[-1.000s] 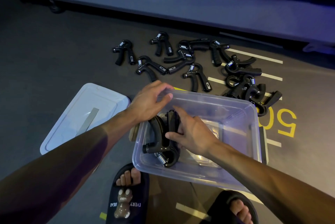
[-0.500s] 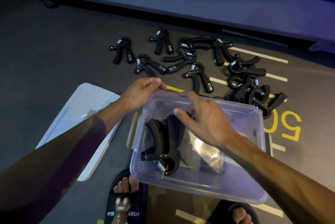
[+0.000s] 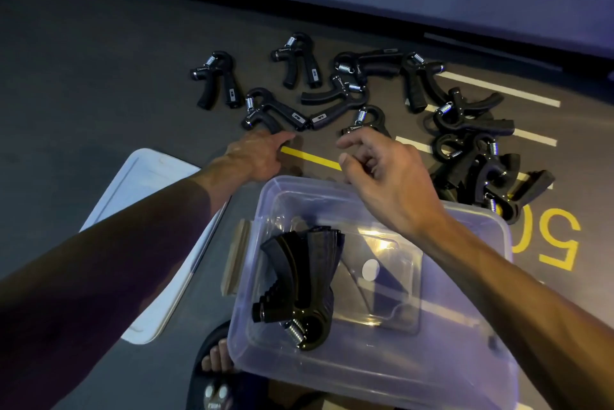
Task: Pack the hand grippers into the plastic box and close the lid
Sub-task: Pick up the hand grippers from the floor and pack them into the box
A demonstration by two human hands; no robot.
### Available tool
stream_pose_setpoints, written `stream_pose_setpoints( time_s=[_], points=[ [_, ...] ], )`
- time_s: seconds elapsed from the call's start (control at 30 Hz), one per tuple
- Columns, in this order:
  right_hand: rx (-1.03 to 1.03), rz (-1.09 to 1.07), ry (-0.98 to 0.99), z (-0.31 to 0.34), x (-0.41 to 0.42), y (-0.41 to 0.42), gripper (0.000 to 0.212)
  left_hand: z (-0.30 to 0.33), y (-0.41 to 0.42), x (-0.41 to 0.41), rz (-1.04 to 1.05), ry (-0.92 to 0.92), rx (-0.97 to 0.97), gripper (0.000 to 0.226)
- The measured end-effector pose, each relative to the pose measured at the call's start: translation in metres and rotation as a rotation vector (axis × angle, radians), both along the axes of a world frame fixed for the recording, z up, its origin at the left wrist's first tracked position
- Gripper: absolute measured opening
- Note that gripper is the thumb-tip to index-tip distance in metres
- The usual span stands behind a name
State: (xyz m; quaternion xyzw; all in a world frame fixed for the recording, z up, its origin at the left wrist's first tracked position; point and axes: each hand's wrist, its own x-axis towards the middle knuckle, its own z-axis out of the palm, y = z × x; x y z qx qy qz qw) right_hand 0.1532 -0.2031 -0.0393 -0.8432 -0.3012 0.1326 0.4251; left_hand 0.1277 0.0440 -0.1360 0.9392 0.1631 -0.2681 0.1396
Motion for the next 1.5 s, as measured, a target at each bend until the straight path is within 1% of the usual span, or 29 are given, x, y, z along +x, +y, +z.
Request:
stream_pose_setpoints(
  time_s=[0.13, 0.23, 0.33, 0.4, 0.47, 0.63, 0.73, 0.83, 0.9, 0.93, 1.03, 1.13, 1.2, 1.3, 1.4, 1.5],
  points=[
    [-0.002, 0.002, 0.012, -0.006, 0.002, -0.001, 0.012, -0.004, -0.001, 0.009, 0.003, 0.026, 0.071, 0.066],
    [-0.010, 0.009, 0.004, -0.006, 0.001, -0.002, 0.012, -0.007, -0.004, 0.010, 0.015, -0.003, 0.081, 0.059],
    [-0.009, 0.004, 0.002, -0.005, 0.000, -0.002, 0.013, -0.005, -0.006, 0.007, 0.050, -0.062, 0.062, 0.039],
    [-0.008, 0.004, -0.011, -0.002, -0.001, -0.002, 0.015, 0.000, -0.006, 0.000, 0.086, -0.142, 0.051, 0.024],
    [-0.008, 0.006, -0.056, 0.001, -0.003, -0.003, 0.016, 0.009, -0.005, -0.007, 0.119, -0.248, 0.042, 0.016],
    [-0.022, 0.003, -0.153, 0.011, -0.011, -0.007, 0.017, 0.046, 0.006, -0.019, 0.284, -0.491, -0.035, 0.015],
    [-0.022, -0.006, -0.187, 0.019, -0.019, -0.010, 0.016, 0.068, 0.012, -0.023, 0.412, -0.594, -0.162, 0.013],
    [-0.004, 0.000, -0.182, 0.027, -0.029, -0.014, 0.016, 0.089, 0.009, -0.032, 0.483, -0.686, -0.282, 0.013],
    [0.010, 0.000, -0.174, 0.033, -0.036, -0.018, 0.017, 0.110, 0.001, -0.042, 0.442, -0.761, -0.334, 0.013],
    [0.018, -0.003, -0.175, 0.036, -0.039, -0.019, 0.017, 0.121, -0.003, -0.047, 0.378, -0.806, -0.326, 0.013],
    [0.046, -0.048, -0.141, 0.045, -0.047, -0.024, 0.018, 0.161, -0.017, -0.060, 0.146, -0.932, -0.214, 0.014],
    [0.121, -0.143, -0.024, 0.051, -0.052, -0.030, 0.018, 0.197, -0.032, -0.071, 0.049, -1.030, -0.191, 0.017],
    [0.200, -0.203, 0.069, 0.055, -0.053, -0.035, 0.015, 0.214, -0.041, -0.079, 0.012, -1.058, -0.236, 0.018],
    [0.299, -0.264, 0.176, 0.064, -0.052, -0.041, 0.015, 0.222, -0.050, -0.085, -0.069, -0.991, -0.463, 0.019],
    [0.396, -0.222, 0.266, 0.074, -0.052, -0.045, 0.020, 0.211, -0.057, -0.084, -0.127, -0.877, -0.698, 0.019],
    [0.389, -0.130, 0.270, 0.076, -0.051, -0.048, 0.019, 0.193, -0.068, -0.082, -0.106, -0.765, -0.781, 0.015]
  ],
)
